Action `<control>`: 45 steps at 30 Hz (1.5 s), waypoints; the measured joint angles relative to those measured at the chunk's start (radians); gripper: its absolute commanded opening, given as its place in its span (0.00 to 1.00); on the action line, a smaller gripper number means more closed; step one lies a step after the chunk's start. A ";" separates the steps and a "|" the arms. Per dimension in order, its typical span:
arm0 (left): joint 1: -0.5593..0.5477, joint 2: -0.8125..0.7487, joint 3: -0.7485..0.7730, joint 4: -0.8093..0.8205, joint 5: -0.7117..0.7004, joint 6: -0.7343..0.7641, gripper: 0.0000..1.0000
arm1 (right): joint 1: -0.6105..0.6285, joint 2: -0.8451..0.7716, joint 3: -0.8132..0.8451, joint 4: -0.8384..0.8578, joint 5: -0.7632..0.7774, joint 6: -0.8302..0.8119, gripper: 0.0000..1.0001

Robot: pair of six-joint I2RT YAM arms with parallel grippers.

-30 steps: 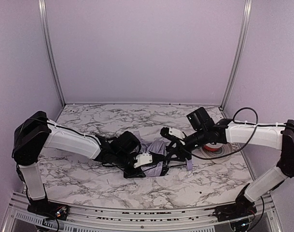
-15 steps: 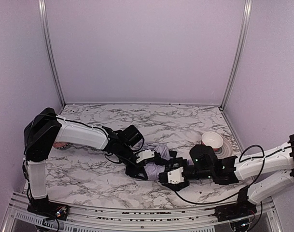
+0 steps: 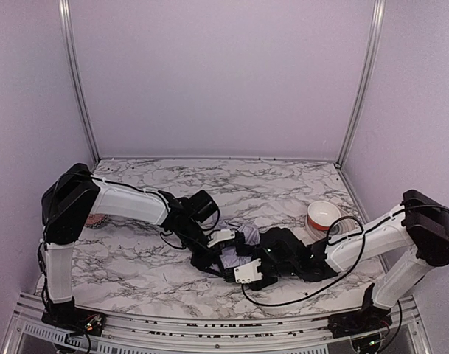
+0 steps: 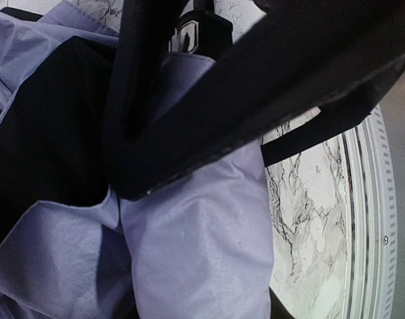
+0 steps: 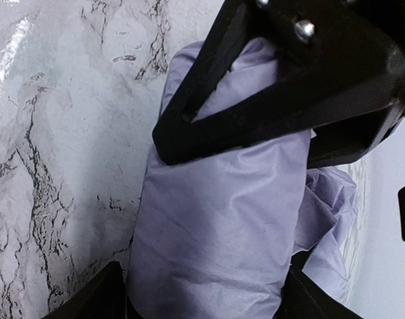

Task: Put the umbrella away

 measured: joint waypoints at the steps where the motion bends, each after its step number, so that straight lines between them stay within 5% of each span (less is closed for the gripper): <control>1: 0.003 0.004 0.004 -0.004 0.008 0.000 0.17 | 0.000 0.012 0.006 -0.006 0.010 0.000 0.75; 7: 0.014 0.024 0.023 -0.027 0.036 0.000 0.18 | 0.003 0.050 0.051 -0.042 0.042 0.025 0.39; 11: 0.019 0.028 0.026 -0.034 0.044 0.001 0.27 | 0.003 0.068 0.069 -0.047 0.059 0.065 0.29; 13: 0.022 0.027 0.024 -0.037 0.049 0.003 0.50 | 0.004 0.072 0.076 -0.054 0.060 0.072 0.26; 20: 0.038 -0.044 -0.052 -0.002 0.050 -0.076 0.98 | 0.006 0.078 0.087 -0.079 0.046 0.076 0.20; 26: 0.103 -0.327 -0.385 0.220 -0.158 -0.180 0.99 | 0.002 0.079 0.133 -0.157 0.002 0.111 0.19; 35: 0.084 -0.908 -0.884 0.787 -0.373 -0.155 0.90 | -0.026 0.172 0.335 -0.411 -0.214 0.225 0.22; 40: -0.034 -0.999 -0.960 0.864 -0.440 -0.058 0.81 | -0.093 0.271 0.472 -0.551 -0.405 0.296 0.22; 45: -0.157 -0.932 -0.935 0.834 -0.515 0.036 0.79 | -0.162 0.355 0.574 -0.663 -0.584 0.337 0.21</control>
